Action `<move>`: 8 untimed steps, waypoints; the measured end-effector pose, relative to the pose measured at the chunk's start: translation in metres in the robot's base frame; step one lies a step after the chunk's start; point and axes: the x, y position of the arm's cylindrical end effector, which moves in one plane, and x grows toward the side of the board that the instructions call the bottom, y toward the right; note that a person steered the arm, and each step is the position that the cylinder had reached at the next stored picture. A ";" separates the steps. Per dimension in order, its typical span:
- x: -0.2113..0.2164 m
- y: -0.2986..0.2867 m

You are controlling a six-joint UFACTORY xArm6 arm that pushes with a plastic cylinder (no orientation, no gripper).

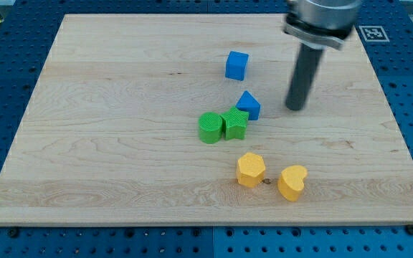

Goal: Move your arm towards the yellow heart

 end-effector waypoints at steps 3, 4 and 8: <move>0.038 0.029; 0.043 0.029; 0.105 0.031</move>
